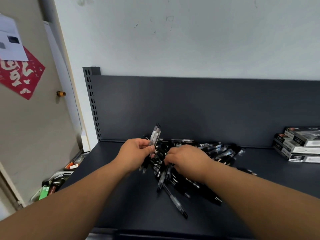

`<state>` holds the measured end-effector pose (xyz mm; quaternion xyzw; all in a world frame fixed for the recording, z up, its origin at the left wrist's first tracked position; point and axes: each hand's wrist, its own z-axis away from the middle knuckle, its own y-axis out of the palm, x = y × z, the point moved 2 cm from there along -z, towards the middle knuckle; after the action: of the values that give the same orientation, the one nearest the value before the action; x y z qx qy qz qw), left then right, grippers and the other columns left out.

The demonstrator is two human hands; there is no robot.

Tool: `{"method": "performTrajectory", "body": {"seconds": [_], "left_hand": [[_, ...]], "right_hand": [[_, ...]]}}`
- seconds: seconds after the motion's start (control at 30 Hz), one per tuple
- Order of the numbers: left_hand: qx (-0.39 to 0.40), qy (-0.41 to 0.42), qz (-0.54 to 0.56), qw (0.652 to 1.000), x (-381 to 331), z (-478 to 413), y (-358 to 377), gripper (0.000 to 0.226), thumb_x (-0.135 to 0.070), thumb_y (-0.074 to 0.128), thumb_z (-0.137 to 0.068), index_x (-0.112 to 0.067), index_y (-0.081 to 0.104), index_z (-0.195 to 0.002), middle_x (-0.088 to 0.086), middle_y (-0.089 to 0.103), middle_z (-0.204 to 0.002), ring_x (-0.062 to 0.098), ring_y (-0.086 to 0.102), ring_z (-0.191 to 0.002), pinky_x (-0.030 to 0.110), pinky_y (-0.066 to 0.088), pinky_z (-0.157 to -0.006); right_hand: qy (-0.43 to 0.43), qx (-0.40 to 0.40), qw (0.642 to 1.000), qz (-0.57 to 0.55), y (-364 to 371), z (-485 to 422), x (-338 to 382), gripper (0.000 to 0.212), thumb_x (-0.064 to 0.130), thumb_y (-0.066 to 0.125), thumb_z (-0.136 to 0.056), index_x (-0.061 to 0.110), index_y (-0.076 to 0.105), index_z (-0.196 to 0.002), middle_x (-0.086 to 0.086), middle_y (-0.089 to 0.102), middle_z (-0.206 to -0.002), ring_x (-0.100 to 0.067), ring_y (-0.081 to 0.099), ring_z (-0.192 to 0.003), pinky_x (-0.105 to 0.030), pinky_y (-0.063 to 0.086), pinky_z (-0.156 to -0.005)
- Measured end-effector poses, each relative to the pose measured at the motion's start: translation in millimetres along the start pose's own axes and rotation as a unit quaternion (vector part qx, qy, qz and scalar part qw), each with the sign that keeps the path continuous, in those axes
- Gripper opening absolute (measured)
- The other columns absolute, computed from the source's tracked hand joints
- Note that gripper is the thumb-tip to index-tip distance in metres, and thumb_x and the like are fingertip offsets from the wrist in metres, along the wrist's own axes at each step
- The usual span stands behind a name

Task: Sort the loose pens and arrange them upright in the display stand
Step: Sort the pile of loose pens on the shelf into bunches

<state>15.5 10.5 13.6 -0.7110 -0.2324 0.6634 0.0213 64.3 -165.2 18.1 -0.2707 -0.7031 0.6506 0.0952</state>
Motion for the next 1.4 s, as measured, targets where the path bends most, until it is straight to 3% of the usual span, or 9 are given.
{"method": "performTrajectory", "body": {"seconds": [0.2, 0.37, 0.57, 0.73, 0.83, 0.93, 1.1, 1.27, 1.4], "left_hand": [[0.016, -0.042, 0.015, 0.999, 14, 3, 4, 0.013, -0.011, 0.065, -0.089, -0.008, 0.071, -0.101, 0.003, 0.074, -0.087, 0.012, 0.07, -0.072, 0.029, 0.054, -0.081], [0.027, -0.042, 0.048, 0.998, 9, 8, -1, 0.013, -0.013, 0.066, -0.089, -0.012, 0.07, -0.101, 0.004, 0.074, -0.086, 0.013, 0.07, -0.075, 0.032, 0.055, -0.079], [-0.006, -0.035, 0.085, 0.996, -8, 27, -36, 0.008, -0.009, 0.064, -0.09, -0.013, 0.07, -0.093, 0.006, 0.072, -0.082, 0.015, 0.068, -0.077, 0.025, 0.053, -0.068], [-0.019, -0.126, 0.038, 0.991, 3, 48, -94, 0.001, -0.011, 0.067, -0.088, -0.011, 0.068, -0.089, 0.009, 0.069, -0.077, 0.016, 0.065, -0.069, 0.023, 0.053, -0.058], [-0.003, -0.183, -0.026, 0.983, 20, 63, -124, 0.004, -0.011, 0.067, -0.088, -0.007, 0.068, -0.087, 0.007, 0.069, -0.069, 0.013, 0.064, -0.057, 0.023, 0.052, -0.052], [0.006, -0.205, -0.09, 0.975, 37, 74, -138, 0.011, -0.01, 0.066, -0.088, -0.001, 0.069, -0.083, 0.003, 0.066, -0.06, 0.011, 0.063, -0.049, 0.019, 0.048, -0.044], [0.017, -0.202, -0.199, 0.959, 47, 79, -137, 0.02, -0.022, 0.069, -0.086, -0.001, 0.069, -0.087, 0.009, 0.06, -0.071, 0.016, 0.057, -0.058, 0.017, 0.048, -0.045], [0.046, -0.203, -0.283, 0.936, 46, 77, -136, 0.029, -0.032, 0.07, -0.084, -0.005, 0.07, -0.096, 0.01, 0.067, -0.082, 0.027, 0.071, -0.084, 0.036, 0.061, -0.071], [0.079, -0.2, -0.235, 0.948, 49, 76, -131, 0.019, -0.019, 0.07, -0.087, -0.013, 0.063, -0.103, 0.008, 0.065, -0.08, 0.013, 0.064, -0.064, 0.025, 0.058, -0.058]], "right_hand": [[-0.022, -0.055, 0.998, -0.017, 2, 4, -4, 0.018, 0.021, 0.051, -0.093, 0.024, 0.064, -0.106, 0.002, 0.064, -0.105, -0.025, 0.061, -0.095, -0.04, 0.049, -0.085], [0.057, -0.117, 0.987, -0.093, -20, 7, -3, 0.013, 0.029, 0.047, -0.098, 0.025, 0.058, -0.103, 0.007, 0.063, -0.1, -0.018, 0.057, -0.092, -0.035, 0.047, -0.082], [0.164, -0.19, 0.913, -0.322, -50, -16, 31, 0.009, 0.02, 0.06, -0.091, 0.025, 0.054, -0.096, 0.017, 0.059, -0.085, -0.001, 0.057, -0.078, -0.014, 0.045, -0.071], [0.256, -0.016, 0.804, -0.536, -50, -52, 89, 0.004, 0.014, 0.059, -0.088, 0.015, 0.059, -0.084, -0.006, 0.072, -0.083, -0.019, 0.07, -0.079, -0.032, 0.058, -0.072], [0.257, 0.095, 0.754, -0.597, -43, -59, 128, 0.009, 0.008, 0.057, -0.09, 0.011, 0.058, -0.082, -0.006, 0.065, -0.073, -0.015, 0.065, -0.066, -0.026, 0.056, -0.062], [0.264, 0.132, 0.748, -0.594, -30, -68, 153, 0.007, 0.009, 0.058, -0.089, 0.003, 0.062, -0.092, -0.008, 0.063, -0.072, -0.015, 0.064, -0.06, -0.025, 0.056, -0.057], [0.304, 0.122, 0.746, -0.58, -16, -81, 166, 0.011, 0.007, 0.058, -0.088, -0.001, 0.06, -0.095, -0.011, 0.063, -0.071, -0.016, 0.065, -0.057, -0.027, 0.057, -0.055], [0.299, 0.128, 0.763, -0.558, -13, -79, 168, 0.013, 0.006, 0.065, -0.085, 0.007, 0.052, -0.086, -0.015, 0.066, -0.084, -0.018, 0.067, -0.061, -0.028, 0.057, -0.055], [0.292, 0.126, 0.766, -0.559, -13, -77, 170, 0.026, 0.004, 0.072, -0.081, 0.003, 0.058, -0.103, -0.014, 0.068, -0.083, -0.015, 0.067, -0.058, -0.028, 0.058, -0.057]]}}
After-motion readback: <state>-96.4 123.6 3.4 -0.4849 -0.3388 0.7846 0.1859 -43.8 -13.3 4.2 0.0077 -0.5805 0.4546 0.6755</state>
